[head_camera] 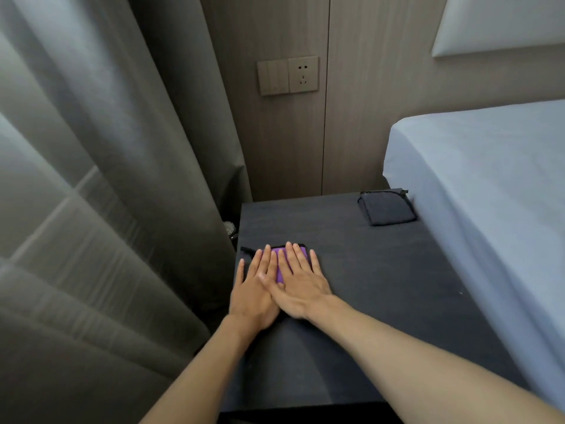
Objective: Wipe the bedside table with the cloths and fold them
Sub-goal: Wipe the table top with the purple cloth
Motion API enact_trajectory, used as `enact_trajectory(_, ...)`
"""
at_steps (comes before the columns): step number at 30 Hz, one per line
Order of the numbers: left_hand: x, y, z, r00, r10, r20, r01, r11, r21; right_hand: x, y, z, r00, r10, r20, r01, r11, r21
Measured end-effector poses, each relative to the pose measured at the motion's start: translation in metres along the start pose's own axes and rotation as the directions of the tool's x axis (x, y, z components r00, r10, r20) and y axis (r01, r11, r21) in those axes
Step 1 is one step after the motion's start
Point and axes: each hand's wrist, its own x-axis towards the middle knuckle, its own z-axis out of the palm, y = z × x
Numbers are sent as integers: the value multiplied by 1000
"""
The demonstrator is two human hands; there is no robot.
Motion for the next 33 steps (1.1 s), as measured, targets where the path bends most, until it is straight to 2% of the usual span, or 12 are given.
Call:
enact_trajectory(4,-11,-3,5,979,-202,-32,196,972,-127,15,-2,2,981,-193,35,195,979,-59)
enact_trajectory(9,-28,31,12,898,-430,-98,393,881,-263,18,17,0,883,-468,39,468,873,-136)
enact_trajectory(15,-40,76,17,817,-571,-82,515,785,-344,3,44,-6,798,-592,114,602,771,-210)
enact_trajectory(21,-45,120,17,797,-596,-103,503,748,-434,-20,78,-11,780,-614,120,623,744,-242)
enact_trajectory(26,-43,155,24,826,-534,-182,423,800,-425,-44,112,-18,798,-589,124,599,758,-257)
enact_trajectory(33,-37,204,28,906,-411,-102,338,848,-409,-76,161,-30,852,-511,112,520,803,-290)
